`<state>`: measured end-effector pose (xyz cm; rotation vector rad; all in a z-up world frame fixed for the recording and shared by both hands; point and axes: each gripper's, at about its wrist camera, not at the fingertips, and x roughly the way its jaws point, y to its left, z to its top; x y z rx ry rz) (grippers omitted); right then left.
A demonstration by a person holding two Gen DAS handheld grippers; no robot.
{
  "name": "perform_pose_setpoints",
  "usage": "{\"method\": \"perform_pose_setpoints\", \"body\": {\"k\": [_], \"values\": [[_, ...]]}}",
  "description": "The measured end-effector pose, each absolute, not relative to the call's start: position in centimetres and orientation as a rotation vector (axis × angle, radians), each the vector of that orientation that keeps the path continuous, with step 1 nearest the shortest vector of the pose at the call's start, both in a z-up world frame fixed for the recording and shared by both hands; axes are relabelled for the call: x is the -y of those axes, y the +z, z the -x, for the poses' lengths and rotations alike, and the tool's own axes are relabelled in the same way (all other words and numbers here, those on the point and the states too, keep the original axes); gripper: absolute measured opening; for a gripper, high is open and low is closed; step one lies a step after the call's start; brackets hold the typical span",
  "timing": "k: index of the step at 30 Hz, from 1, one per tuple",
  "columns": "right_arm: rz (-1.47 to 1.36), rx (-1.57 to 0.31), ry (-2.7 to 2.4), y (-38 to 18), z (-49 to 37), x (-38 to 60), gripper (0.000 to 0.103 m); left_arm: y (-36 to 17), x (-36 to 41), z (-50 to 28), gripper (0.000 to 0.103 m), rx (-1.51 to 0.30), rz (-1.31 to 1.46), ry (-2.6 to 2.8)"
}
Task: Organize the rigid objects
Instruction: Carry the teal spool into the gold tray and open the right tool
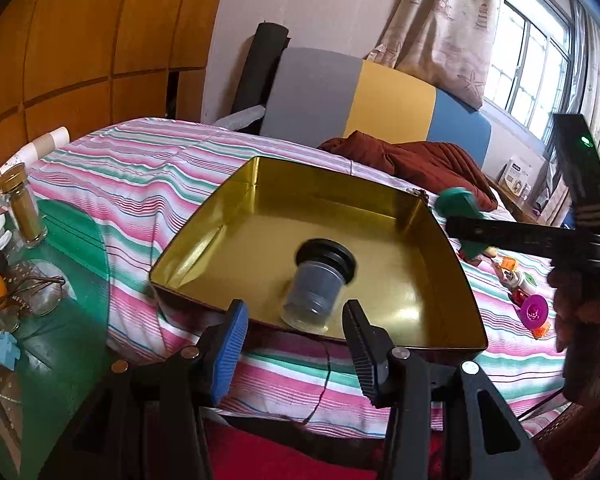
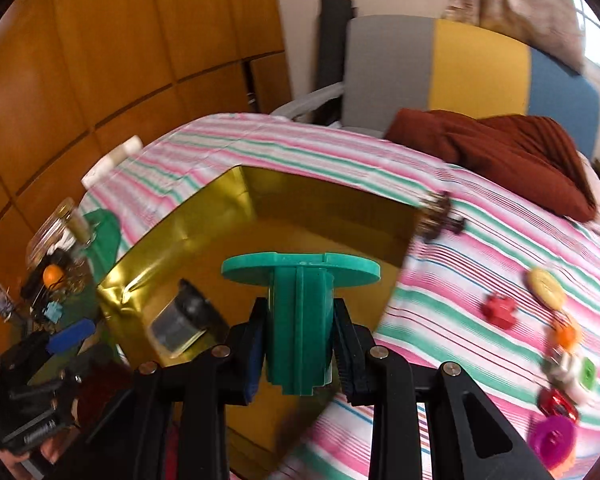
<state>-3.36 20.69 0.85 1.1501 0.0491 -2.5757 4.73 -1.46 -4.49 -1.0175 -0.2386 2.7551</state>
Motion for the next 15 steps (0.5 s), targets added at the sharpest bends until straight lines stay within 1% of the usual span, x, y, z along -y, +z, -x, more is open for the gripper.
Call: {"method": "perform_pose_setpoints", "body": {"k": [4,10,15], "values": [[-1.204,-0.114,-2.533,-0.2,5.0,-17.4,0.031,-4.4,2.0,-5.2,0.05,0.258,1.006,2.765],[-1.374,-0.049,-2.469,-2.7,8.6,-14.6,0.031,-4.3,3.1,-5.8,0.05,0.284,1.001,2.775],[-1.46,-0.071,-2.456,-4.5,10.9,-12.6,0.031,-4.6,4.0,-6.1,0.05,0.307,1.011,2.78]]}}
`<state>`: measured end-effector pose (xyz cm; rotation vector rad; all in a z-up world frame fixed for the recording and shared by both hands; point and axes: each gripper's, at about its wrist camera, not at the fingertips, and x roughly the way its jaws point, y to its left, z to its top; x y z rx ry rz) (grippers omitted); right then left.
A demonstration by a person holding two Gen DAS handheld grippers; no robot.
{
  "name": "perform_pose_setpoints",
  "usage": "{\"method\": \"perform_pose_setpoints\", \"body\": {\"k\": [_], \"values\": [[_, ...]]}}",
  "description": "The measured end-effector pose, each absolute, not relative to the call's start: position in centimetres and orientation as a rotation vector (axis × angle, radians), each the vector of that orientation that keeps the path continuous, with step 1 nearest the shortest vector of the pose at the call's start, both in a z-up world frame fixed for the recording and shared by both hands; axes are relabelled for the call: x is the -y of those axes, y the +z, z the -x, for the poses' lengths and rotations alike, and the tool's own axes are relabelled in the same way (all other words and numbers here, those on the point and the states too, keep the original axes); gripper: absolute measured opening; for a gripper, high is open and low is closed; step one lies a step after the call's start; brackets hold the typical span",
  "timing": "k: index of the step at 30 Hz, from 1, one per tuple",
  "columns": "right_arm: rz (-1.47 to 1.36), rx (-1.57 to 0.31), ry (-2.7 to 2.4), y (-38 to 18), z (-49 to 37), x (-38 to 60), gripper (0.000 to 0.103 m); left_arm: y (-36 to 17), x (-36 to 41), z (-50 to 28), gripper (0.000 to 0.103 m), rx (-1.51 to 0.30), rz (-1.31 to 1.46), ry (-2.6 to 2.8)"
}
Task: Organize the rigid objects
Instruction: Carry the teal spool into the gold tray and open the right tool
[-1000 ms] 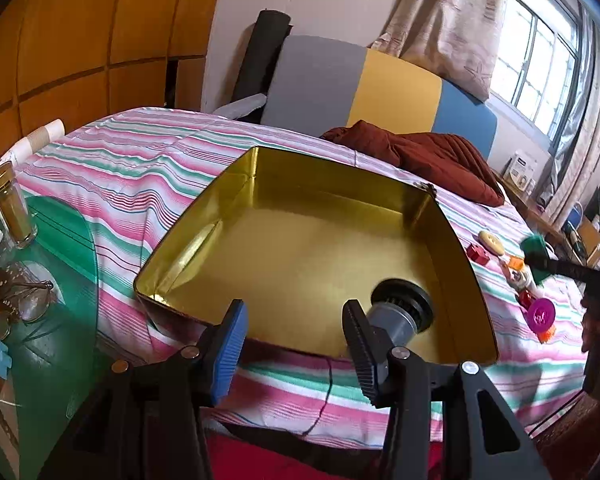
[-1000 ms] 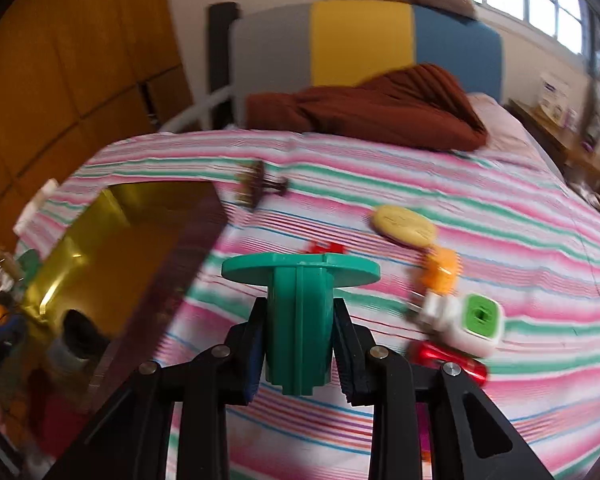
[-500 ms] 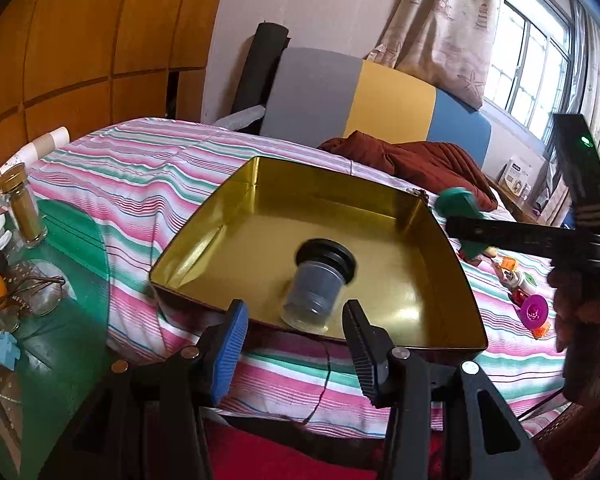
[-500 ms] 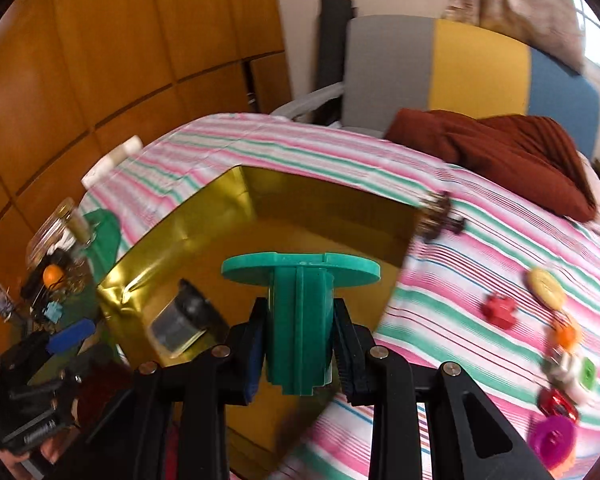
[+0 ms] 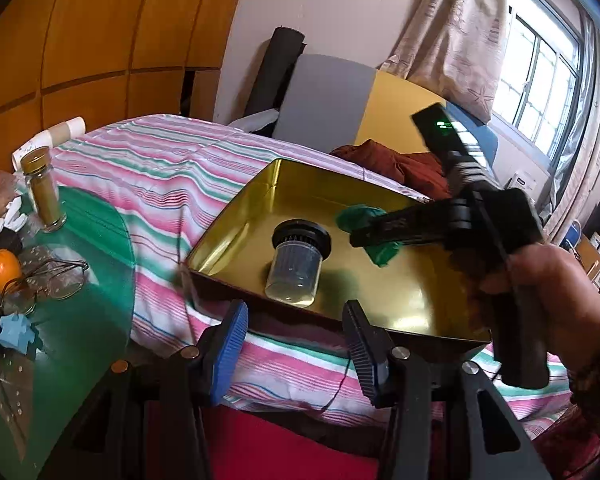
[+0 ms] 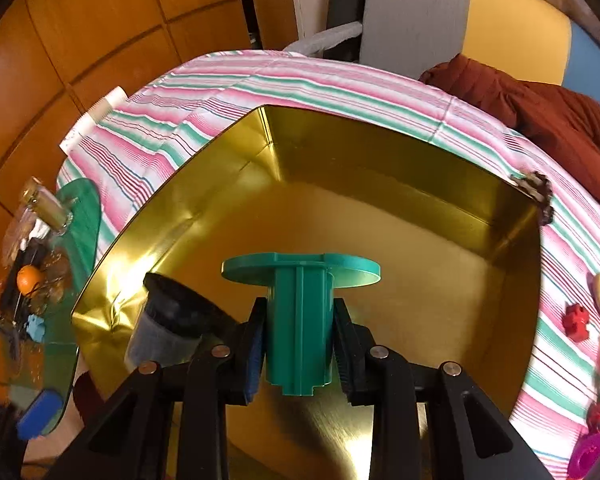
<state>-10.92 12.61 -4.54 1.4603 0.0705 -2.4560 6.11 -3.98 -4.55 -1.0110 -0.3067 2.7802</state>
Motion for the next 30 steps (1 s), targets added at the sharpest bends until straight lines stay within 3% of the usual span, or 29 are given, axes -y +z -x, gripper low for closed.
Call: {"method": "perform_pose_setpoints", "body": {"k": [12,13,15,22,30], "values": [[-1.537,0.009,-2.518,-6.2,14.4,-12.0,0.032,-4.9,4.2,-6.5,0.05,0.305,1.034,2.778],[-1.521,0.02,-2.519,-6.1,14.5,-12.1,0.034,-4.9,4.1,-6.5,0.05,0.303,1.033,2.779],[-1.479,0.018,-2.542,-5.6,14.4,-12.0,0.051,-4.9,4.0,-6.6,0.05,0.298,1.03,2.777],[-1.425,0.003,-2.559,-3.9,13.1,-12.9,0.062,-5.1,3.6,-6.3,0.05,0.27,1.057,2.777],[-1.357,-0.14,-2.581,-2.1,10.1,-13.8,0.066,-5.4,2.8,-6.4,0.05,0.239,1.064,2.766]]}}
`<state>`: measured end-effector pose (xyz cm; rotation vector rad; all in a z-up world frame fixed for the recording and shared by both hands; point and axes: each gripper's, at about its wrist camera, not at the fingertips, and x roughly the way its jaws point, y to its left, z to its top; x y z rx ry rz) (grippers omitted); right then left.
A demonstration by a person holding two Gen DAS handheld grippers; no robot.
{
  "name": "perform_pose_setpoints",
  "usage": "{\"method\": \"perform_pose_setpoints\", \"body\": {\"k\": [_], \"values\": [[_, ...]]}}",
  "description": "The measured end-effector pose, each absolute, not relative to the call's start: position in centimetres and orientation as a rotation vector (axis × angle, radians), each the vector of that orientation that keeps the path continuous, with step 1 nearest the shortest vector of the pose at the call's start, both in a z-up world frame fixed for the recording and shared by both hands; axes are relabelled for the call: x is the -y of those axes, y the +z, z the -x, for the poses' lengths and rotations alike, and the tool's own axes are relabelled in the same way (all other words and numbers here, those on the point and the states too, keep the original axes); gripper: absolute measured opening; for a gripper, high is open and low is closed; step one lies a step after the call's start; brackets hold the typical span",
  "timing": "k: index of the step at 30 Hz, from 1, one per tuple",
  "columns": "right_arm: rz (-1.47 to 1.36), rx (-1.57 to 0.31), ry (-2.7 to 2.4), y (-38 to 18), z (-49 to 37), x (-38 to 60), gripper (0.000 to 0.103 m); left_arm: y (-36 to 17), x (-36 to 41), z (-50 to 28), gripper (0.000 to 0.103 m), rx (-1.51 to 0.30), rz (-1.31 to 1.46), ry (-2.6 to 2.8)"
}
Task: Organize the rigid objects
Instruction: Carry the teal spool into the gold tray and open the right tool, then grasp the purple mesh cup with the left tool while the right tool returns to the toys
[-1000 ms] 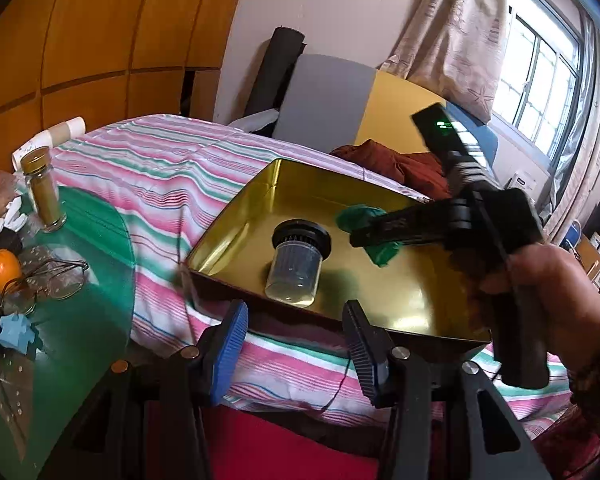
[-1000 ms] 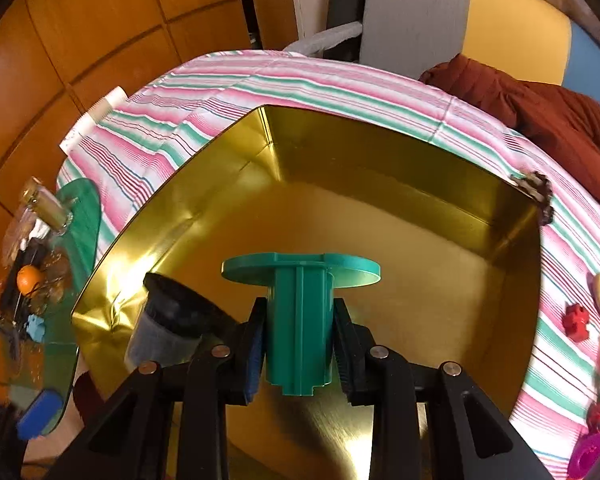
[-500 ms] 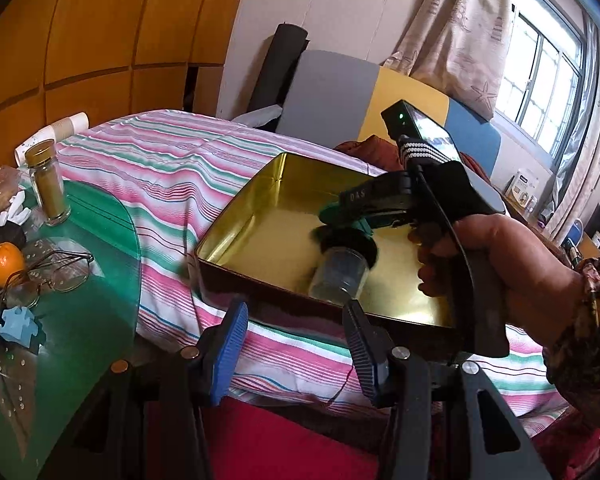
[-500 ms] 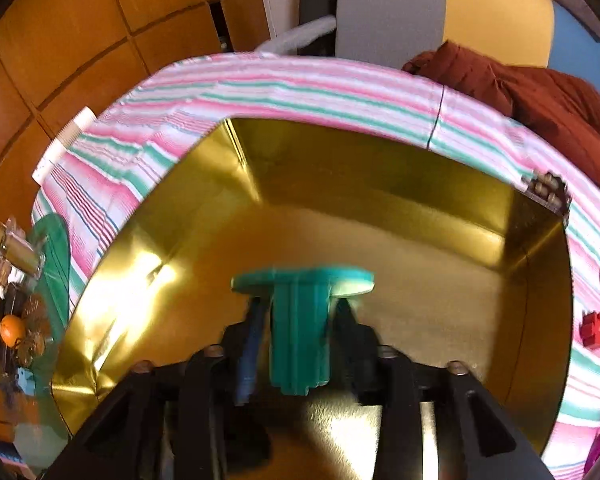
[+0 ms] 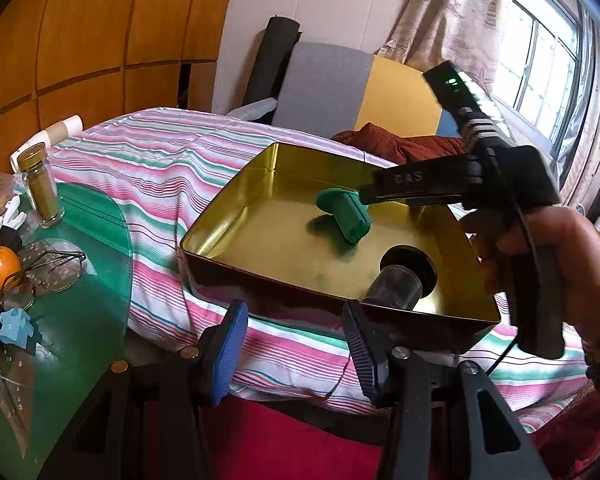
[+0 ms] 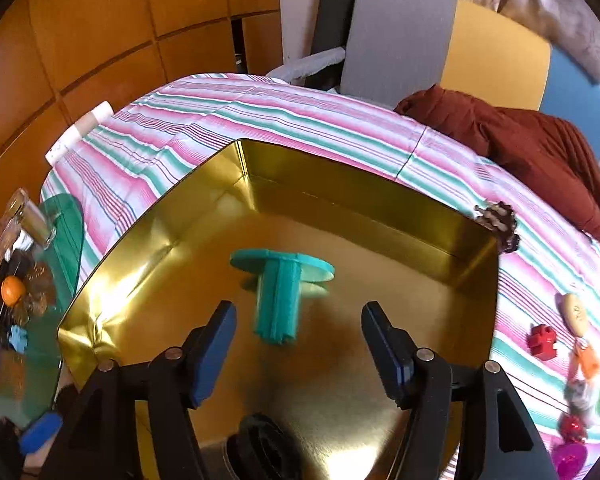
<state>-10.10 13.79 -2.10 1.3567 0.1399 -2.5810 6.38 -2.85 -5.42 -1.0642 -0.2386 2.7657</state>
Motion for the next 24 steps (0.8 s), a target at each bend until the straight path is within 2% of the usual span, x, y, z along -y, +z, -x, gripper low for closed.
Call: {"method": "perform_pose_setpoints", "body": {"k": [16,24], "values": [[-1.296,-0.063,-2.701,0.1,6.1,-19.8,0.067,-5.3,0.3,-6.9,0.05,0.144,1.059,2.715],[-1.333,-0.033,-2.763,-0.2,4.6,-24.3,0.072,-5.2,-1.0,-7.1,0.05,0.083,1.055,2.694]]}}
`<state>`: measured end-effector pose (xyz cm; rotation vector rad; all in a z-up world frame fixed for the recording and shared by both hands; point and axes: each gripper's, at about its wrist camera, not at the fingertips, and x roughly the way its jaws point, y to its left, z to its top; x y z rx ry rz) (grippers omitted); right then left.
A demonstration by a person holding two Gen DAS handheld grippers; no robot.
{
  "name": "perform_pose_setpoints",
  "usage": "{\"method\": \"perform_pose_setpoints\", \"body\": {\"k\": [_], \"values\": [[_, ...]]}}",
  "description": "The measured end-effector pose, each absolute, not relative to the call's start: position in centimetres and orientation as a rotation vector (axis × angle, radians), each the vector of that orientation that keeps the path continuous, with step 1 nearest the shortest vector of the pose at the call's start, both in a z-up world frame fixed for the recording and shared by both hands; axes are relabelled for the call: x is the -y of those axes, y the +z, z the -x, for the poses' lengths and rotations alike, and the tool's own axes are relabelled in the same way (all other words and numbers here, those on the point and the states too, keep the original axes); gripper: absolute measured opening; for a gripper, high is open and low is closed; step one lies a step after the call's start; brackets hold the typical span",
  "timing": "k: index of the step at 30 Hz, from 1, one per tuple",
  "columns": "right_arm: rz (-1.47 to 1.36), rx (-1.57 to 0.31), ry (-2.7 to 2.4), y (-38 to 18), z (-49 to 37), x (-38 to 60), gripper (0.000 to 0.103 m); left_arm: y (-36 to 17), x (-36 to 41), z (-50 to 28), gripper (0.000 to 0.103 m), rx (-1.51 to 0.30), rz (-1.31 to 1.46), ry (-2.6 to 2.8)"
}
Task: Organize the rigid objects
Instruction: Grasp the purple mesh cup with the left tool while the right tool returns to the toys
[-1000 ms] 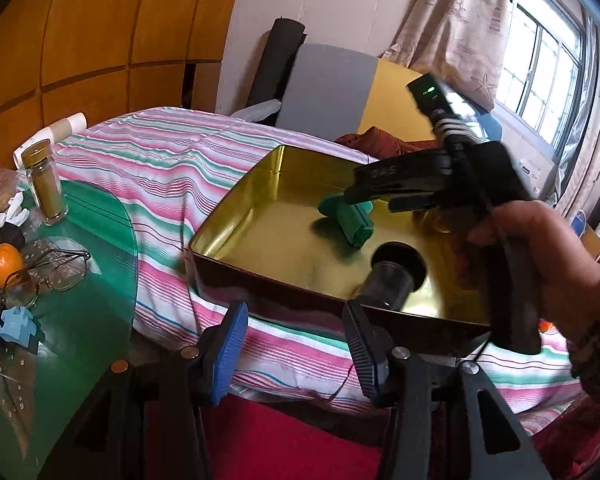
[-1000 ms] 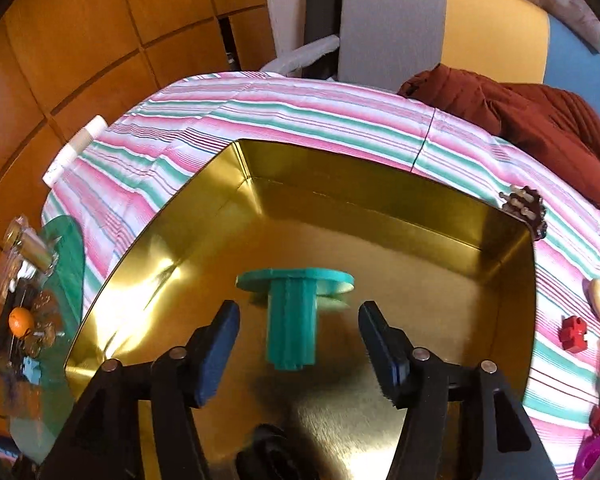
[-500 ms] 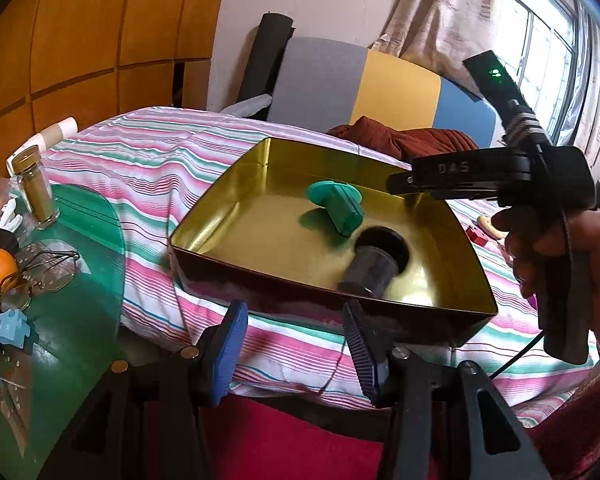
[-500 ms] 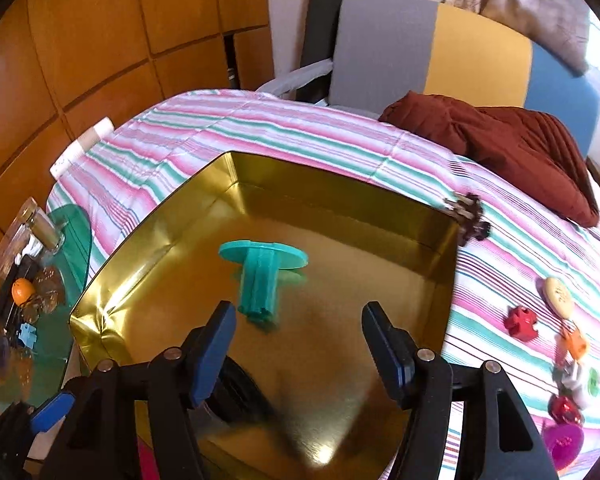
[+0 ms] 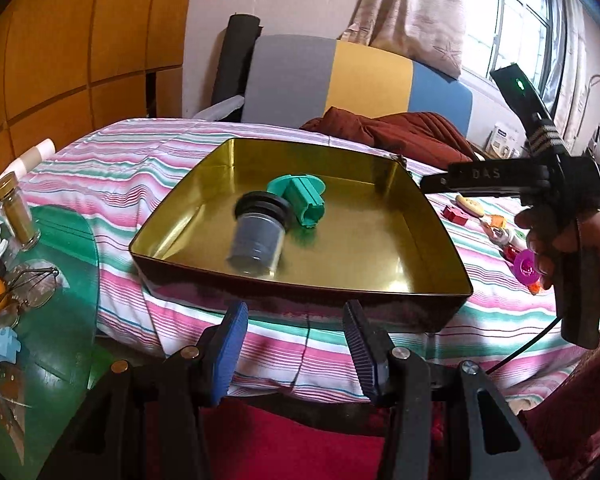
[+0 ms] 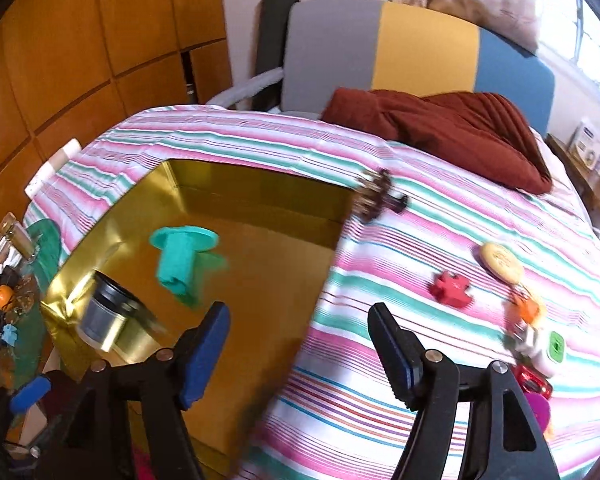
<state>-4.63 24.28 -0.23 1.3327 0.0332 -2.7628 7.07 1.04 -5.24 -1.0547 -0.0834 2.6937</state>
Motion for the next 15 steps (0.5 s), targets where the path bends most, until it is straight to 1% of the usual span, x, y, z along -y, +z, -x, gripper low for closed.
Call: {"method": "perform_pose_setpoints", "body": {"k": [8,11,15], "values": [[-1.484,0.019,-2.864,-1.2,2.8,-31.3,0.072,-4.7,-2.3,-6.7,0.05,0.043,1.034,2.661],[-1.549,0.08,-2.944,-0.9,1.7,-35.1,0.077,-4.3,-2.8,-6.2,0.05,0.053,1.024,2.639],[-1.634,0.218,-3.045,-0.8,0.4,-40.0,0.084,-3.6,-4.0,-5.6,0.05,0.067,1.003,2.617]]}}
